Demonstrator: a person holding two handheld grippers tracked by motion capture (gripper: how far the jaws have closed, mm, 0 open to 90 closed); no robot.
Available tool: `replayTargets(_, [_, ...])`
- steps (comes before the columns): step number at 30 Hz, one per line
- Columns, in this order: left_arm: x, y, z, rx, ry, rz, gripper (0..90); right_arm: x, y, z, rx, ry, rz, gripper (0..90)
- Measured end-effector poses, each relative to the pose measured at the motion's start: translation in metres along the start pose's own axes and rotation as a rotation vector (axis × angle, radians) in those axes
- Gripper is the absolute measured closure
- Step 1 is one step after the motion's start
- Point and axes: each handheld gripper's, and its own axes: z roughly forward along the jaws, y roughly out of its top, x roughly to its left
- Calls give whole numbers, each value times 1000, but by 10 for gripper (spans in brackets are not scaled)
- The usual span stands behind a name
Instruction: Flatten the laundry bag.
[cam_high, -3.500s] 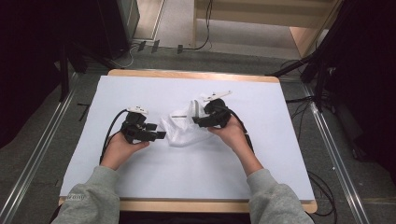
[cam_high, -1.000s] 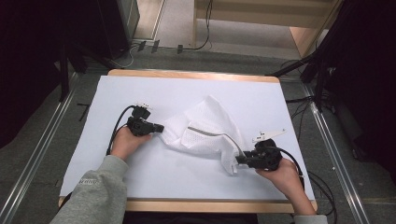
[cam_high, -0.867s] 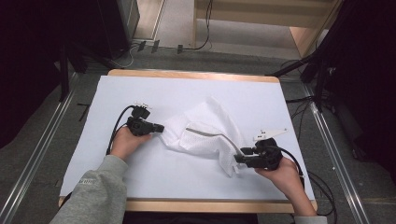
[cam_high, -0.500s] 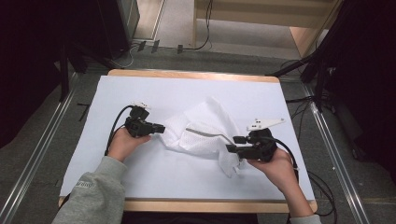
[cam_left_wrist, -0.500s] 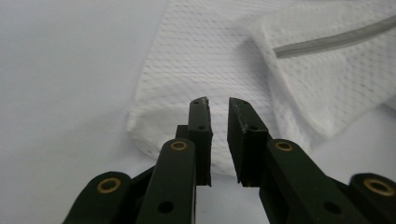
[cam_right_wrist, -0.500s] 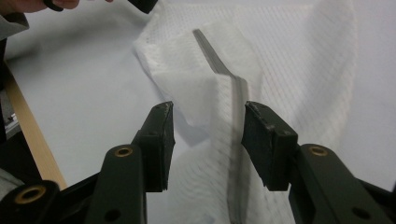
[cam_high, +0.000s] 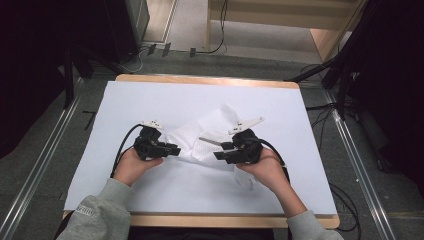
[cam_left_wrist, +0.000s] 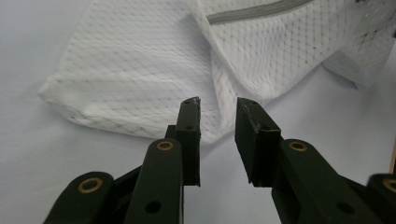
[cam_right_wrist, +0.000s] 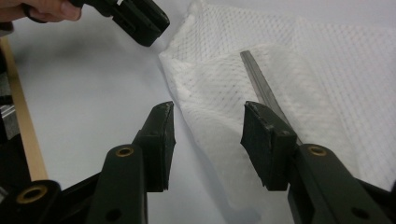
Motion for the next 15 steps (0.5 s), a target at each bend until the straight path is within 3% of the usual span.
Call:
replayTargets(3, [-1, -2, 5, 2, -11, -9, 704, -2, 3, 15, 15, 11, -12, 556])
replayTargets(9, [2, -6, 11, 15, 13, -15, 694, -8, -2, 35, 51, 16, -6, 539])
replayTargets(15, [13, -7, 16, 16, 34, -36, 701, -14, -11, 56, 101, -25, -10, 521])
